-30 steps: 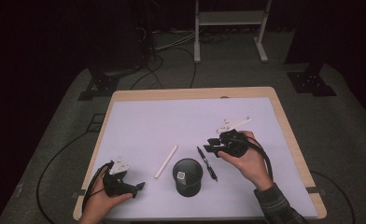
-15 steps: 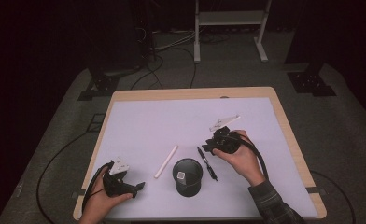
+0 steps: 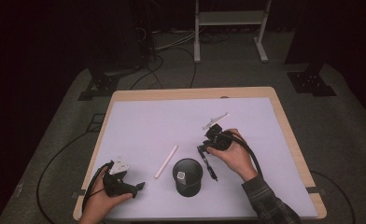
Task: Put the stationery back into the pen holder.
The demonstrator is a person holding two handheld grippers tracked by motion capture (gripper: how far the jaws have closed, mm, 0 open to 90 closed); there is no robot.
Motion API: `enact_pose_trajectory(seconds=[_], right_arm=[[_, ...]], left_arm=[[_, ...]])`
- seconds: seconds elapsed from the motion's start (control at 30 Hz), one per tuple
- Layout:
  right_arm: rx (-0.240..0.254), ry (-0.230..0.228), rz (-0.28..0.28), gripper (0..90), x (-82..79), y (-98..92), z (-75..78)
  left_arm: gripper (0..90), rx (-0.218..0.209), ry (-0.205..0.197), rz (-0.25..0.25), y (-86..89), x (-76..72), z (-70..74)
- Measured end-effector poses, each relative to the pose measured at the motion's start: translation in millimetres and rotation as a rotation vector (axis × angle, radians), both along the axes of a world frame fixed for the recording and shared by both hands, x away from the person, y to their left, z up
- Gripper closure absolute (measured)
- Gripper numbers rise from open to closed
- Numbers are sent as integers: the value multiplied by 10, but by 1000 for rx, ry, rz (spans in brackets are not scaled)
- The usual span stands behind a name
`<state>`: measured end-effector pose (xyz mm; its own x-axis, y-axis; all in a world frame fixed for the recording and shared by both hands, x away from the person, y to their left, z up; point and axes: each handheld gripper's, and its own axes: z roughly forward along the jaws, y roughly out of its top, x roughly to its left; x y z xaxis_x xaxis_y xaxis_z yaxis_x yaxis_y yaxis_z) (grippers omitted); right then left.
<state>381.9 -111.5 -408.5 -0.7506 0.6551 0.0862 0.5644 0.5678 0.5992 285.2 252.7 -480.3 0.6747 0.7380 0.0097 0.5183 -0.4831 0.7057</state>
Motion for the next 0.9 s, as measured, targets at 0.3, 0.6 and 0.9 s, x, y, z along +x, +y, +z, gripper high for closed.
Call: enact_pose_trajectory(seconds=[0.3, 0.6, 0.9], right_arm=[[-47, 53, -9, 696, 81, 97, -84], [-73, 89, -22, 689, 135, 151, -141], [-99, 115, -32, 680, 165, 202, -206]], left_arm=[[0, -1, 2, 1, 0, -1, 0], [0, -1, 2, 1, 0, -1, 0], [0, -1, 2, 1, -1, -1, 0]])
